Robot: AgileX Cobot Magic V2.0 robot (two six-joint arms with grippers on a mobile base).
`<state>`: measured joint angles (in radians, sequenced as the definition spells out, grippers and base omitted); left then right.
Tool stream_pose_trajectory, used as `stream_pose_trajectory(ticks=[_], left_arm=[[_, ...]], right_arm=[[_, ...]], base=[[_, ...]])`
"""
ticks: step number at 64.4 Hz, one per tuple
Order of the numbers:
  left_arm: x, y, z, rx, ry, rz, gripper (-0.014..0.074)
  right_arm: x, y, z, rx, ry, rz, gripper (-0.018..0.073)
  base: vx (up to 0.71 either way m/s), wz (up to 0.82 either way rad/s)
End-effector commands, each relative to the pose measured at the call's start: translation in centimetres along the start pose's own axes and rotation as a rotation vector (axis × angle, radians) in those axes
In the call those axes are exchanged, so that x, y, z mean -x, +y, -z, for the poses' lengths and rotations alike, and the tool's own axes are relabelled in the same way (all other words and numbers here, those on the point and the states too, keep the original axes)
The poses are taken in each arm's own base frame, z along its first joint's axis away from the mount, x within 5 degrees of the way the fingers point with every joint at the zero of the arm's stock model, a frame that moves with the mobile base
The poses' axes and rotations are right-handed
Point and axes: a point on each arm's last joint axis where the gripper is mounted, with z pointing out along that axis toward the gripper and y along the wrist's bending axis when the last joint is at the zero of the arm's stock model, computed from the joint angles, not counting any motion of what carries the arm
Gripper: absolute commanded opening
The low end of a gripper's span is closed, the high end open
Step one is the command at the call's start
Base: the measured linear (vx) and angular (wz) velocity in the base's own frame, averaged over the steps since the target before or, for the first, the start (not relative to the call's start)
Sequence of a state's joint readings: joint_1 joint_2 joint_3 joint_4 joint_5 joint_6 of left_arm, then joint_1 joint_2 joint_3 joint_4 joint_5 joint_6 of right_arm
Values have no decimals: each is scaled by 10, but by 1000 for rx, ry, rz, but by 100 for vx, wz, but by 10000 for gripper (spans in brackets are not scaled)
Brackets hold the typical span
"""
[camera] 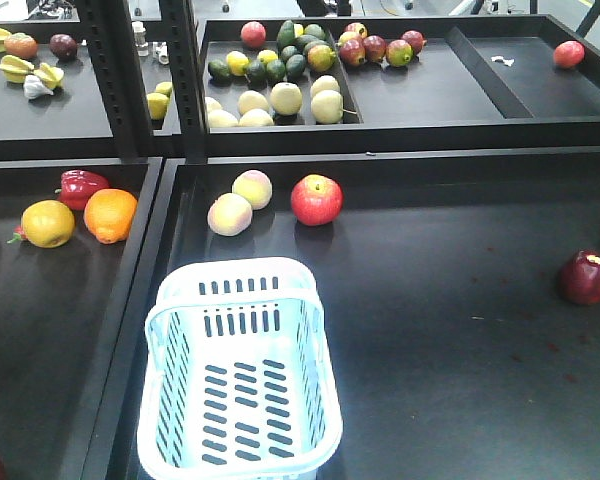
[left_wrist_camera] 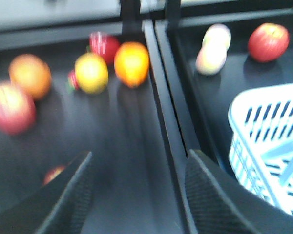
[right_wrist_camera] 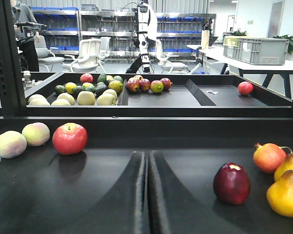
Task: Pick three apples into basket with both arms
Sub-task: 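Move the left gripper down over the light-blue basket handle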
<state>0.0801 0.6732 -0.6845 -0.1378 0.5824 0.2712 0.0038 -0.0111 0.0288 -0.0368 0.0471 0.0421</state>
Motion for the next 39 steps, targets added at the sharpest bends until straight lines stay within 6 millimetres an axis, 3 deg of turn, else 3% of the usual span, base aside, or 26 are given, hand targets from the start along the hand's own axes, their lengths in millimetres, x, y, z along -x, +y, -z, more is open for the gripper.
stream_pose_trajectory(ticks=[1, 13, 27, 39], left_arm=[[41, -1, 14, -34, -118, -91, 414], [96, -21, 8, -334, -46, -283, 414], [137, -54, -34, -688, 51, -535, 414], [152, -94, -78, -880, 148, -653, 414]], right_arm=[[6, 0, 1, -2, -81, 10, -8], [6, 0, 1, -2, -81, 10, -8], [6, 0, 1, -2, -81, 10, -8], [6, 0, 1, -2, -81, 10, -8]], base=[[0, 0], [0, 0], [0, 0], [0, 0]])
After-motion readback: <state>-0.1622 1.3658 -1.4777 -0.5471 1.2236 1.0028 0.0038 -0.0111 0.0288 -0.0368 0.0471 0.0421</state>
